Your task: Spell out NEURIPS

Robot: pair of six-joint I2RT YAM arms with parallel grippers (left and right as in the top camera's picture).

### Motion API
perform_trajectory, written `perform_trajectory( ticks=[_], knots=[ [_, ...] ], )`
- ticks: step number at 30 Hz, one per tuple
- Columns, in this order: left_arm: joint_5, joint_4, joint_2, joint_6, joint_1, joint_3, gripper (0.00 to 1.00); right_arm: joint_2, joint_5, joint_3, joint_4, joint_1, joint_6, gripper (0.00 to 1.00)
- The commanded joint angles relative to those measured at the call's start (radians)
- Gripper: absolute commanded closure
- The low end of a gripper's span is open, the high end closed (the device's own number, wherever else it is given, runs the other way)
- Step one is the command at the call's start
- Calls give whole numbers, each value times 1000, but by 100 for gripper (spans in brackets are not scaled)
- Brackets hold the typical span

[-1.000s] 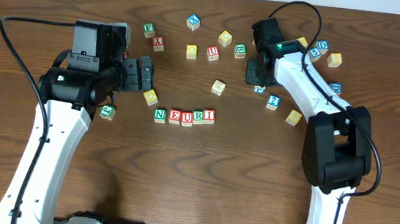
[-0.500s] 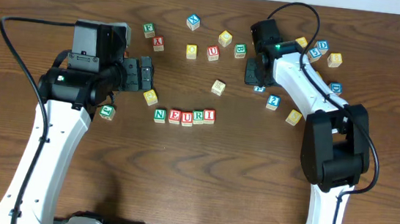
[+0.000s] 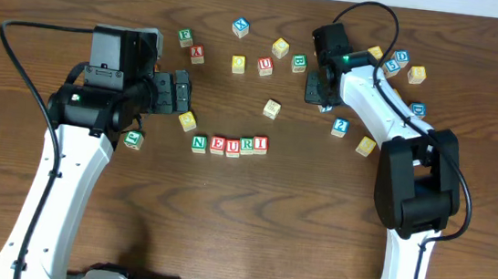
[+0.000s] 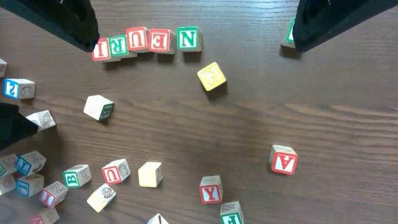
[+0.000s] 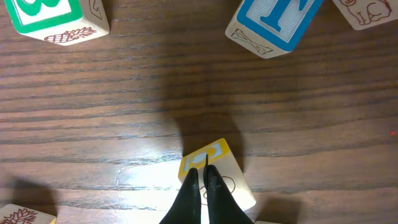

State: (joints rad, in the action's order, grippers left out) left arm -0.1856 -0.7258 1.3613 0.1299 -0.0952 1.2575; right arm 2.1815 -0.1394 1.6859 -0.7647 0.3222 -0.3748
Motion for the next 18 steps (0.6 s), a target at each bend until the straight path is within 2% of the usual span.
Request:
perform_trajectory(
  ticks=[1,18],
  knots=[
    [-6,0,-9,-6,2,23,2,24,-12,-7,2,-13,-13,99],
    [-6,0,-9,-6,2,23,2,32,-11,-7,15,-16,-5,99]
  ],
)
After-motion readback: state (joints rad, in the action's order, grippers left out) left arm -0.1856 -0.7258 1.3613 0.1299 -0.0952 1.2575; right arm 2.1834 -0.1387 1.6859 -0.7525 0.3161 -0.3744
